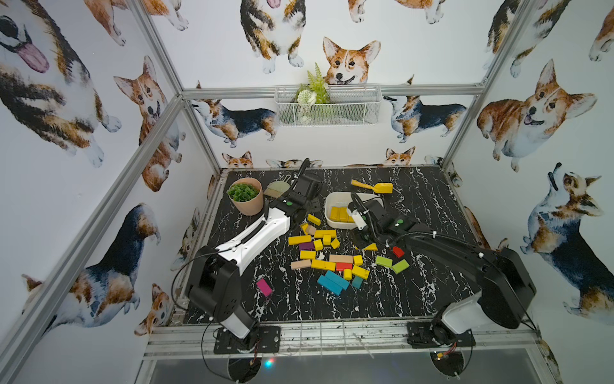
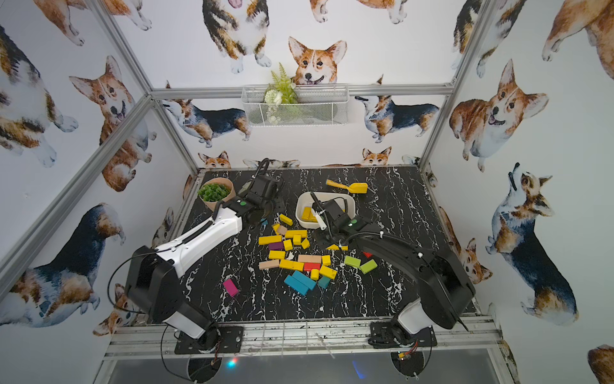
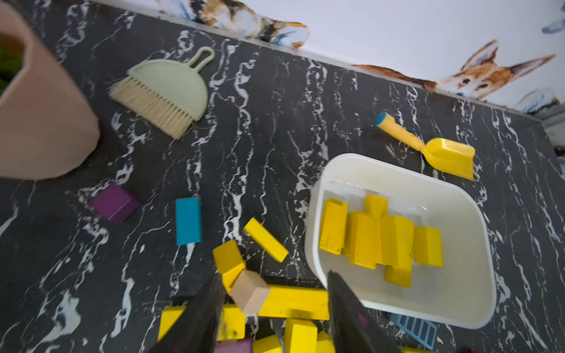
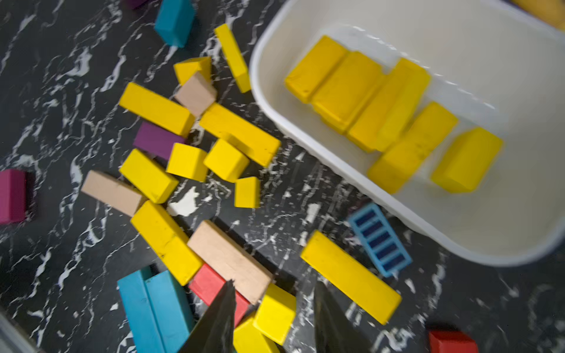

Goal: Pick out the yellow building blocks
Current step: Place the building block in the storage box, then pick up the building block from the center of the board.

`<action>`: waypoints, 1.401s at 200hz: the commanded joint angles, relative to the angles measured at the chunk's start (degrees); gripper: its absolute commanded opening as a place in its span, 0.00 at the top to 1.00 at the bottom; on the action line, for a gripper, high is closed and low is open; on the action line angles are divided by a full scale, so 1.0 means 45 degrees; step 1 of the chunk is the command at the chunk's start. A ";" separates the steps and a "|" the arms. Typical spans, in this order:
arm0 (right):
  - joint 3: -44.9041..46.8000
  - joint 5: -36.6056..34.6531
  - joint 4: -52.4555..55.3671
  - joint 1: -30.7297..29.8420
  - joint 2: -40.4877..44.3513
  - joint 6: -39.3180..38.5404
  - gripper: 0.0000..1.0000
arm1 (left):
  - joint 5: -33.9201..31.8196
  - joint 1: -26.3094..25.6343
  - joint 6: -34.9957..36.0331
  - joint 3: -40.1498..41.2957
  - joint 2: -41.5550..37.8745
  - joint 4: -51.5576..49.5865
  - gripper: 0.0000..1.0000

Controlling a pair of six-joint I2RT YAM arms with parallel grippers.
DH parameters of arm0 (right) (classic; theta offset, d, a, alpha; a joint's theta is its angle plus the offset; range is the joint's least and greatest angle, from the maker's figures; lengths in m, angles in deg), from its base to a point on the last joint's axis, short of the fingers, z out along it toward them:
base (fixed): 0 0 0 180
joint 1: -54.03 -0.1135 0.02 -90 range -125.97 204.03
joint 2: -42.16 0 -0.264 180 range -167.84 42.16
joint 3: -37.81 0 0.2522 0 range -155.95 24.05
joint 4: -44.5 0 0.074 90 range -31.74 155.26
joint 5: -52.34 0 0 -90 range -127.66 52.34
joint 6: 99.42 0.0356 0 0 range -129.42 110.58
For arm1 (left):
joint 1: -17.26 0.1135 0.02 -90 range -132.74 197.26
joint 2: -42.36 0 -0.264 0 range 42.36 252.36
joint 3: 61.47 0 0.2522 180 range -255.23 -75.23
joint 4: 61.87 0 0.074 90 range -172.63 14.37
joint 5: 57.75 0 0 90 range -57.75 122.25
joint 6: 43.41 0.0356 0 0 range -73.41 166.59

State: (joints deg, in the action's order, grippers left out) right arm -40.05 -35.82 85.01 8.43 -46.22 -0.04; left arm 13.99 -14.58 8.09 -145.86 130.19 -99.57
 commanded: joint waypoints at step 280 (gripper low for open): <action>-0.6303 -0.0449 0.3727 -0.2971 -0.7884 -0.4166 0.57 | -0.2270 0.4008 -0.4999 0.7805 -0.9090 -0.1811 0.46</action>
State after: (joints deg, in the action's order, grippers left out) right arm -68.31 -36.67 100.31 -4.84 -81.04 -18.31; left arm 5.14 3.28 -13.79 -110.54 89.30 -106.87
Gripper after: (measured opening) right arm 0.454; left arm 0.544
